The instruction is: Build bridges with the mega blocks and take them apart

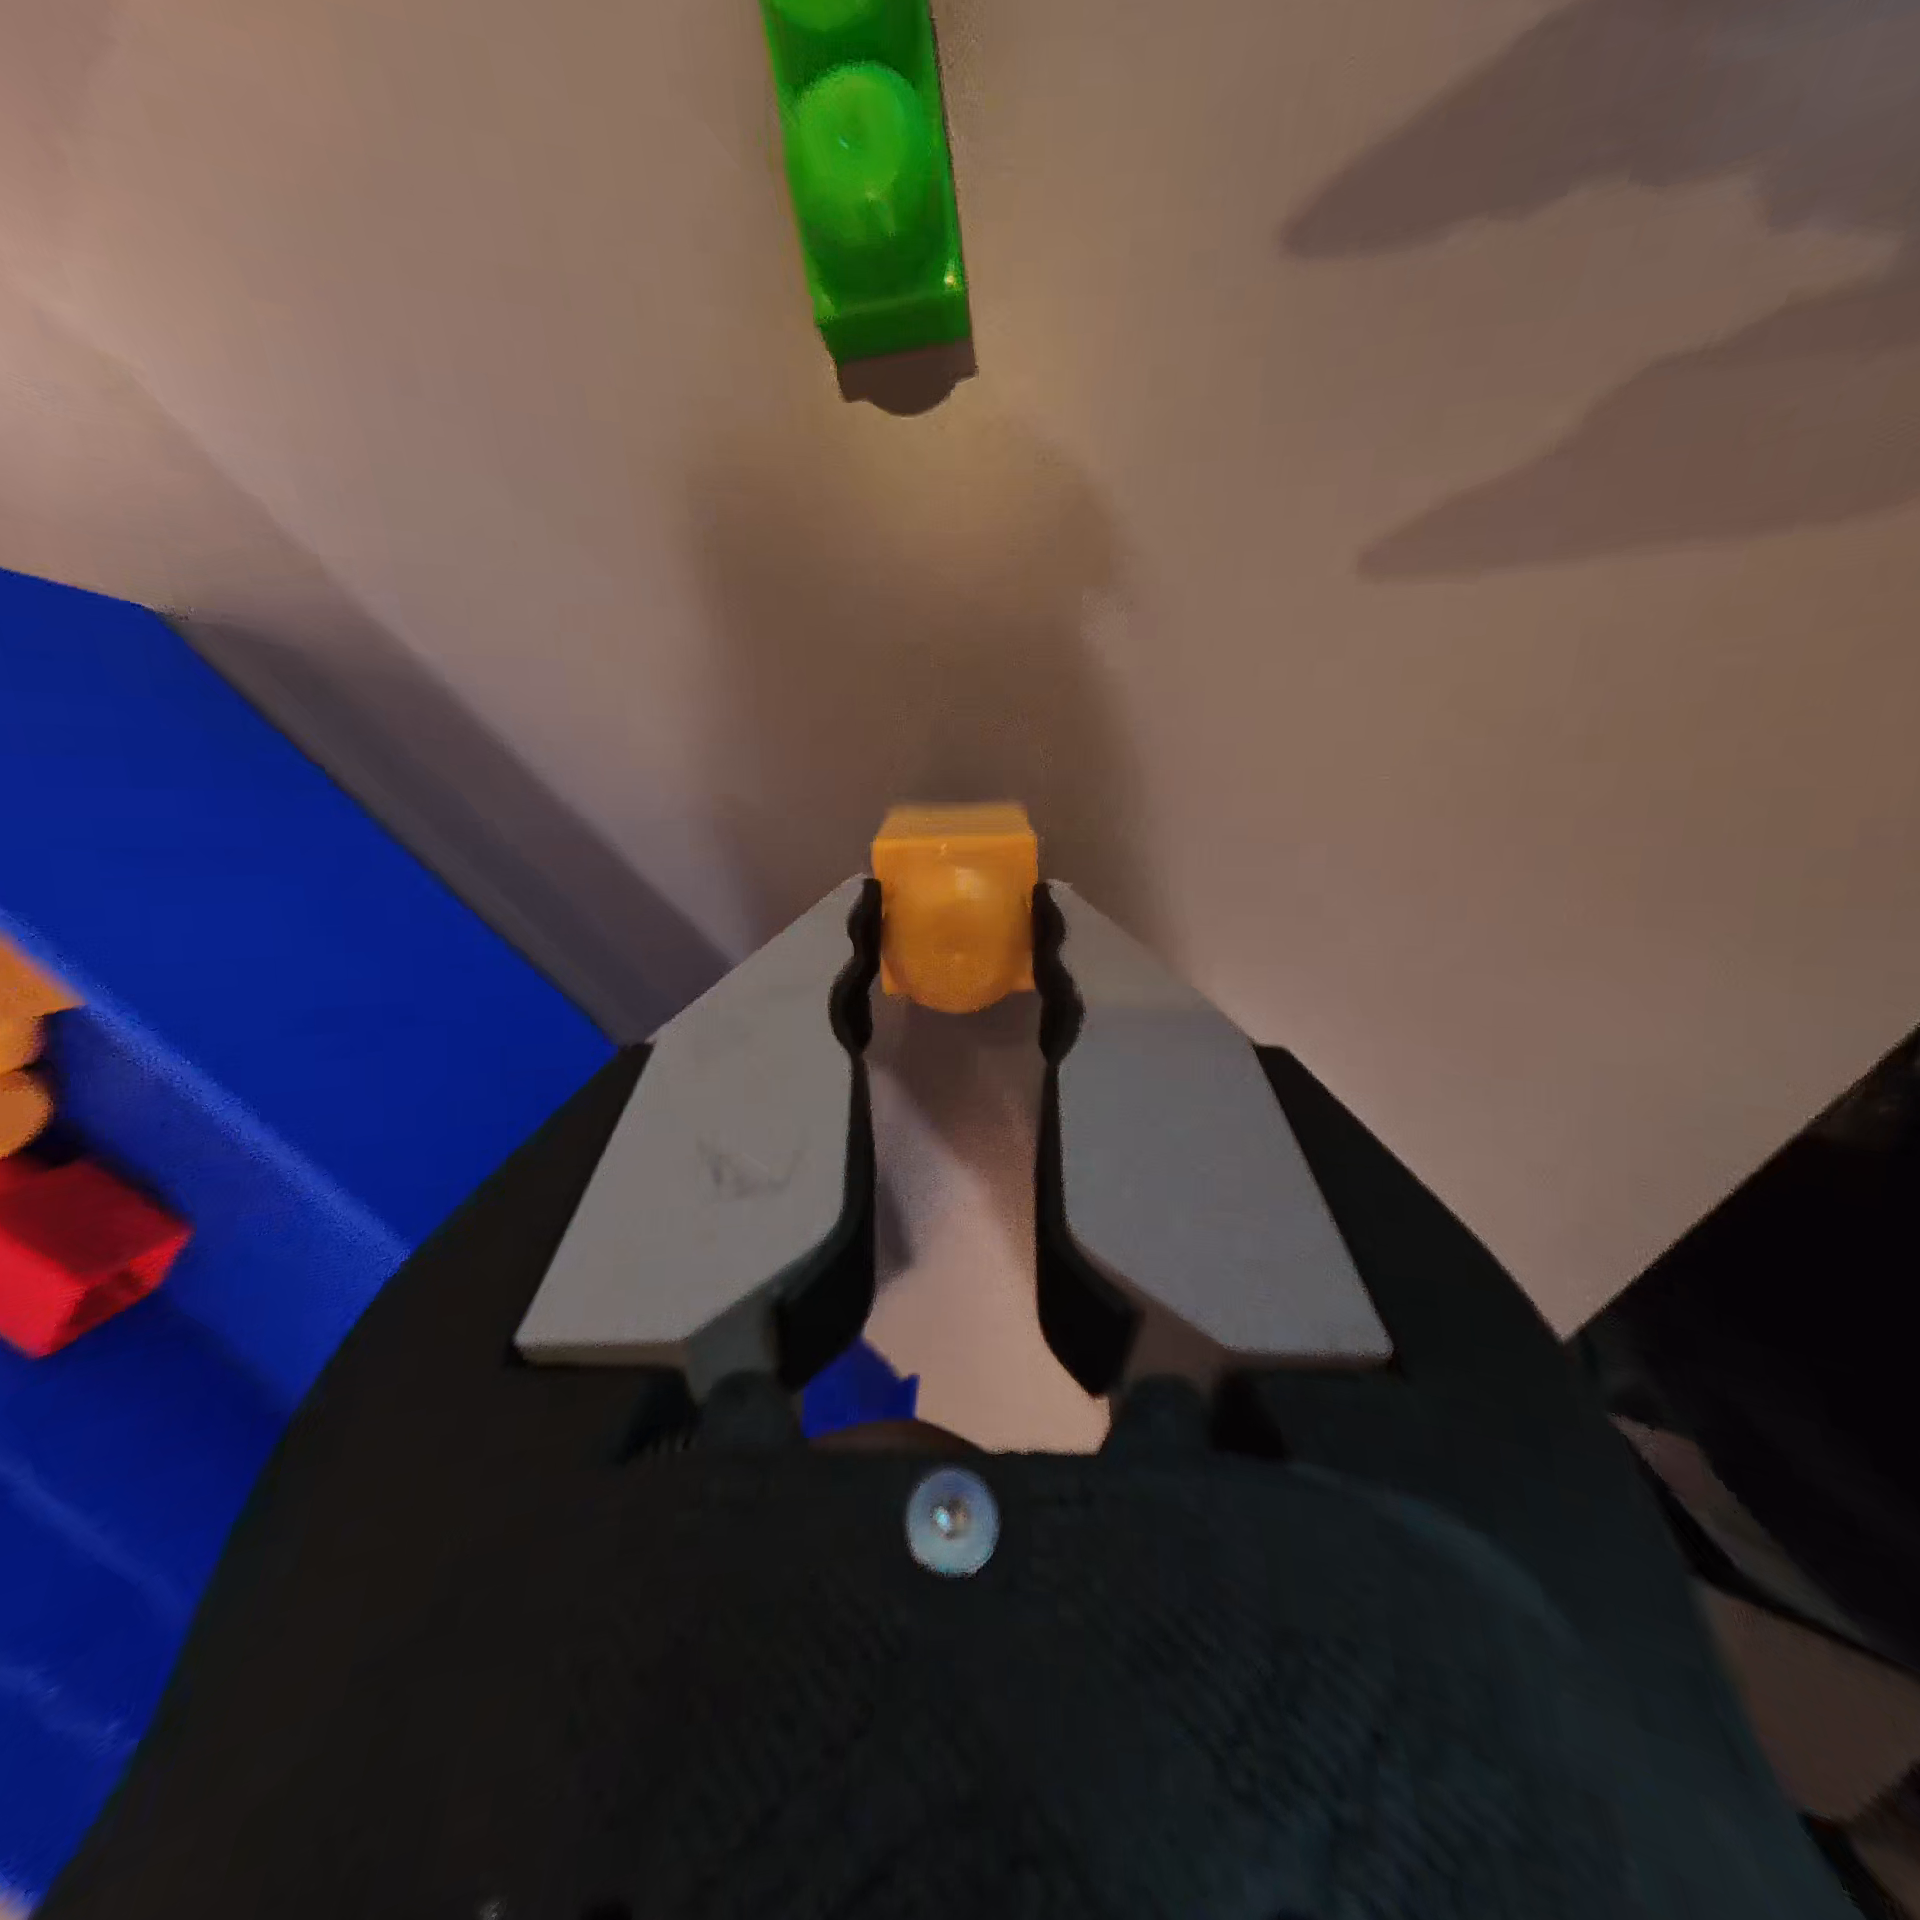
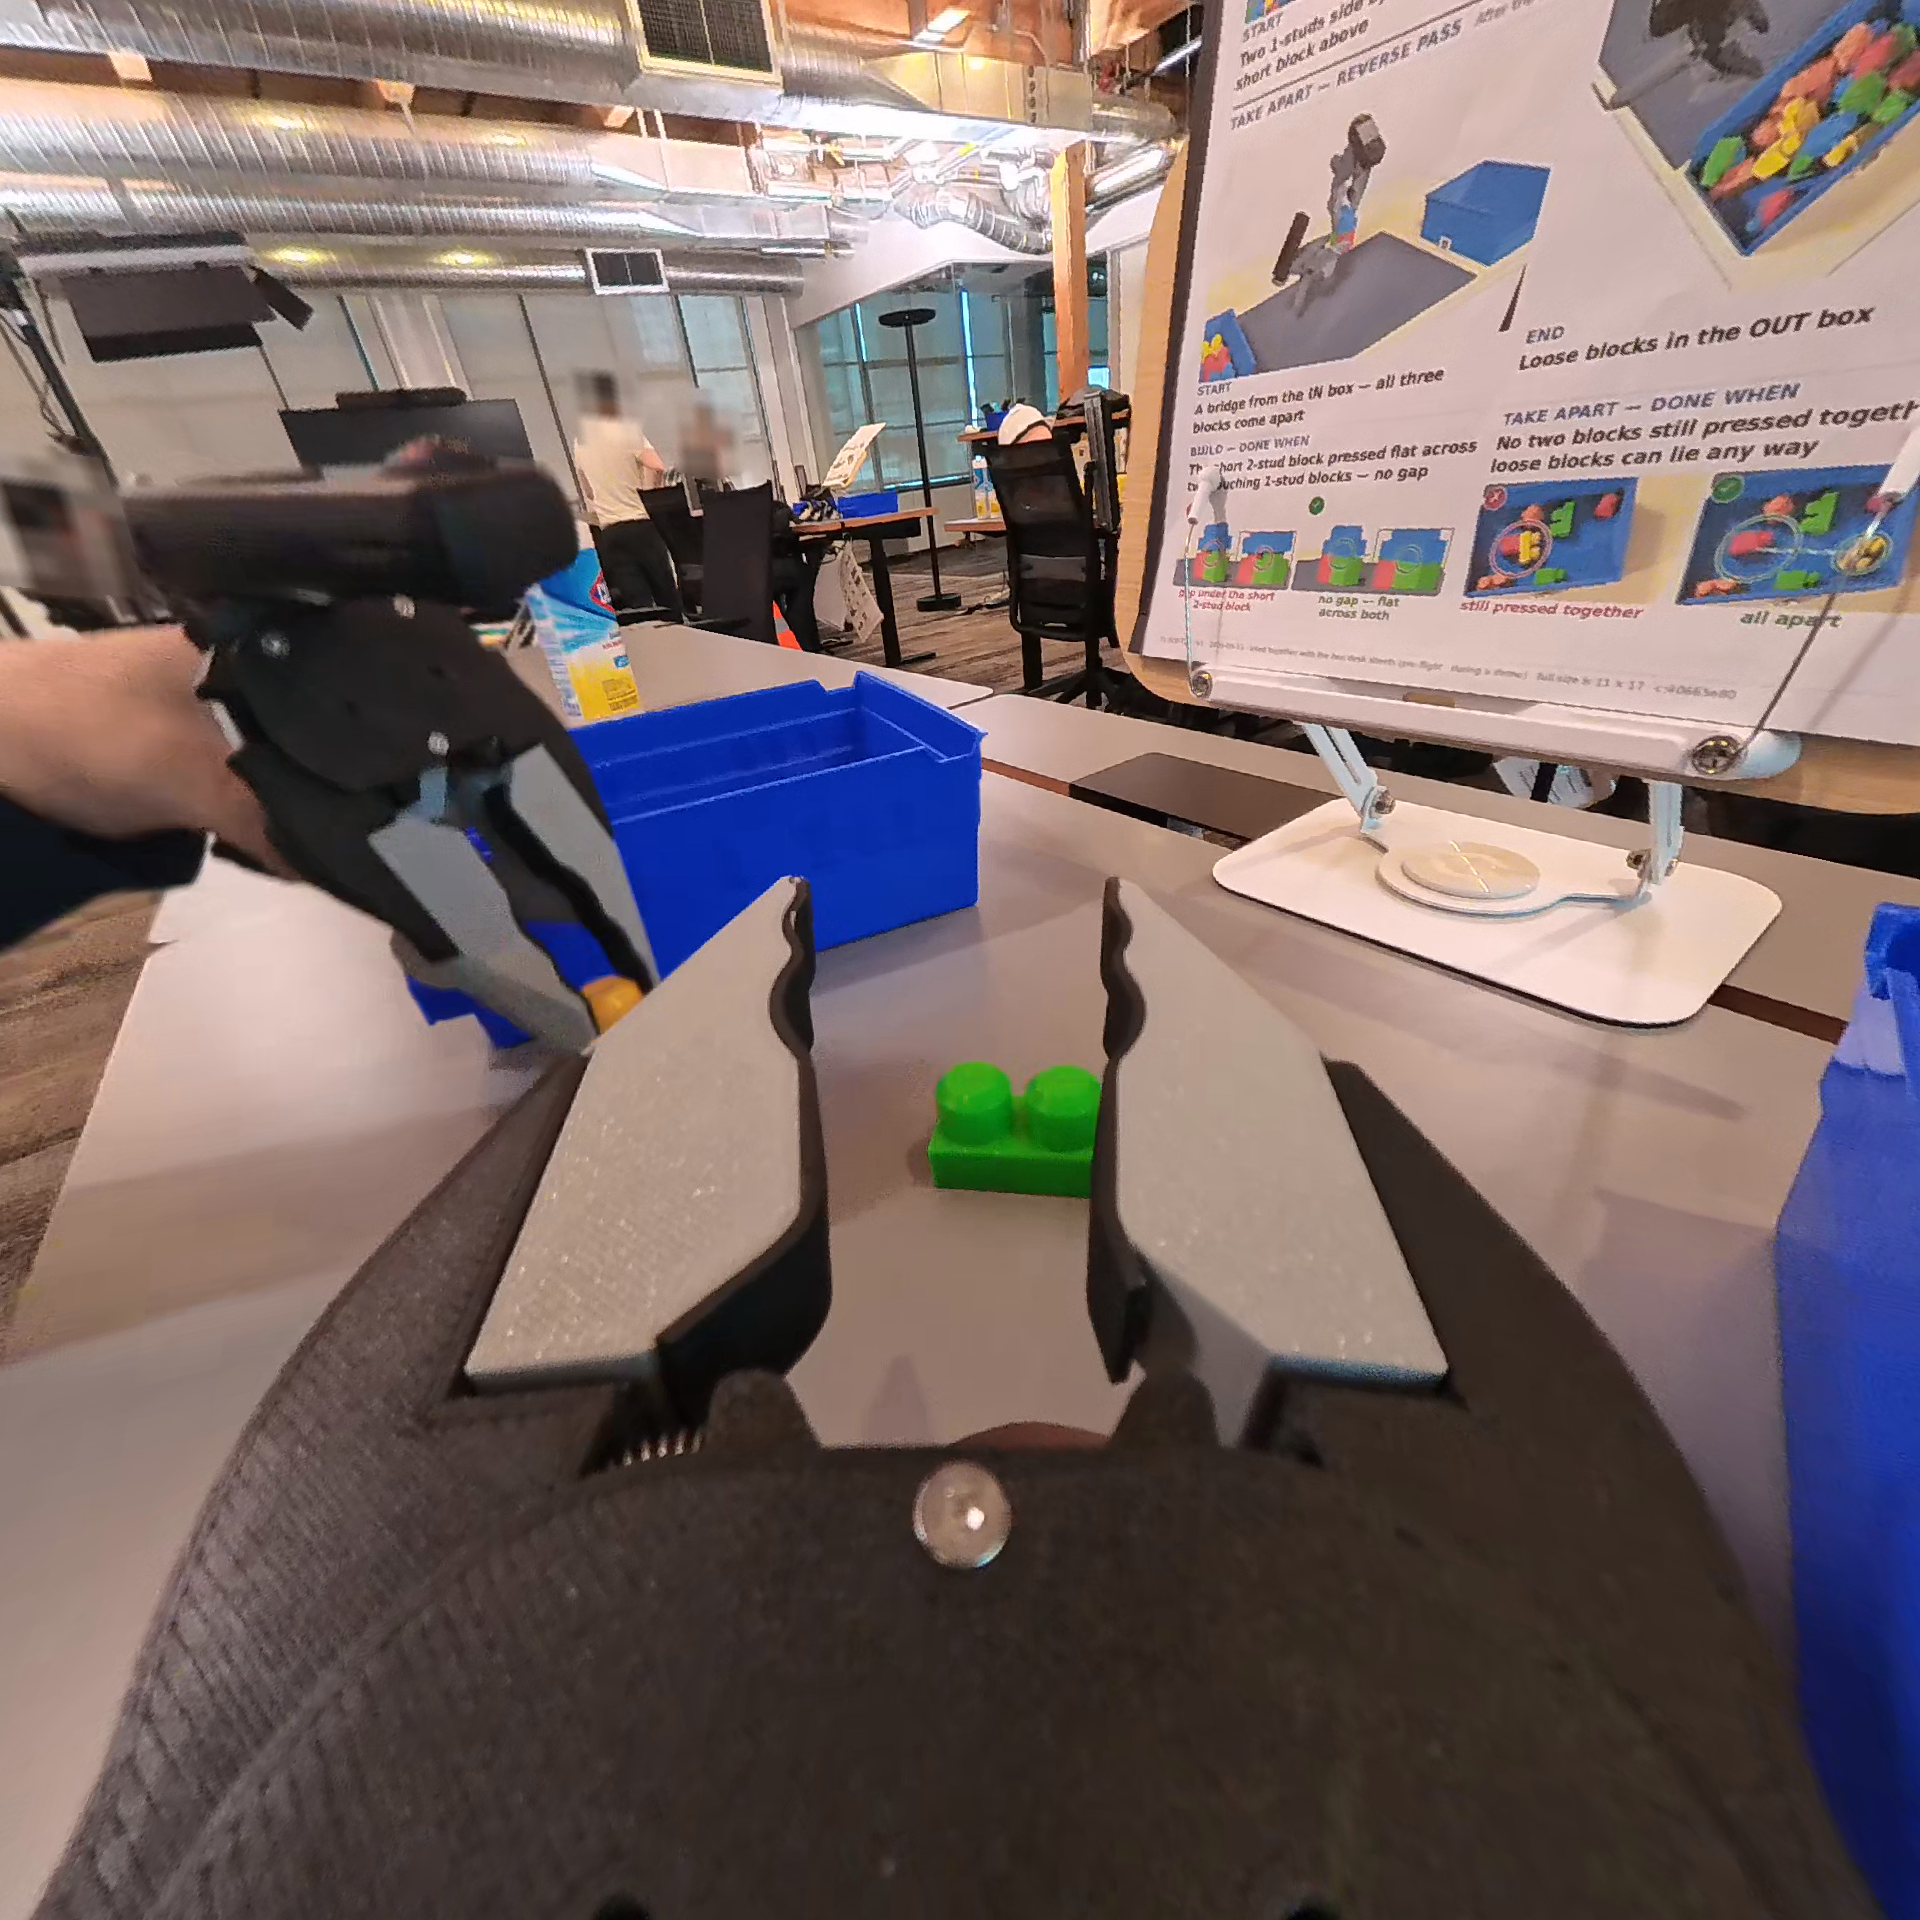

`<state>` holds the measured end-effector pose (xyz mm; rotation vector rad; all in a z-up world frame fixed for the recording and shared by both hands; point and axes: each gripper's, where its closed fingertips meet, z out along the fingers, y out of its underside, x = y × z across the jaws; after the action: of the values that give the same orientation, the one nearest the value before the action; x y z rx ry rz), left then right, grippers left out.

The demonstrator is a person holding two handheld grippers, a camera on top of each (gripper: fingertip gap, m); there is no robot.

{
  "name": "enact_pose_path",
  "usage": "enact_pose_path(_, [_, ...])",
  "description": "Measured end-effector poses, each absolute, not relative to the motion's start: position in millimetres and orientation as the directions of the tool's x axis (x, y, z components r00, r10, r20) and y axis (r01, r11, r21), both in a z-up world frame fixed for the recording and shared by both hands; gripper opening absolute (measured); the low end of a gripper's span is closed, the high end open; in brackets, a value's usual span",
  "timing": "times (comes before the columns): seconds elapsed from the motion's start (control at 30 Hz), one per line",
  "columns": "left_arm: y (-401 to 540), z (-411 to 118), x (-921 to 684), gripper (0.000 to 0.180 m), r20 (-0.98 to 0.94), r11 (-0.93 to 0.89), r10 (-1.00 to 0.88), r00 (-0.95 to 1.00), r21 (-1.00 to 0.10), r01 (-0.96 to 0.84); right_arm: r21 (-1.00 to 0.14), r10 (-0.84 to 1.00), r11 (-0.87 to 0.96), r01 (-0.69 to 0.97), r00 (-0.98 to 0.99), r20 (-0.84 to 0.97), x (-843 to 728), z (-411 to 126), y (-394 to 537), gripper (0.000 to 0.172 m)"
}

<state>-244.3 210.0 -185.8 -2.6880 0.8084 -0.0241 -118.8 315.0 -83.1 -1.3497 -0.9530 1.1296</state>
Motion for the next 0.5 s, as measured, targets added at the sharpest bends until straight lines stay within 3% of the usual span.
enact_pose_path(0.27, [227.1, -186.2, -250.7, 0.027, -0.056, -0.793, -0.547, 0.836, -0.287, -0.538, -0.992, 0.968, -0.095, -0.08, 0.227, -0.11, -114.5, -76.3, 314.7, 0.052])
enact_pose_path(0.5, [265.3, -181.0, -252.4, 0.027, -0.044, -0.792, -0.469, 0.882, -0.42, -0.443, -0.993, 0.97, -0.098, -0.073, 0.216, -0.111, -116.9, -78.0, 312.2, 0.052])
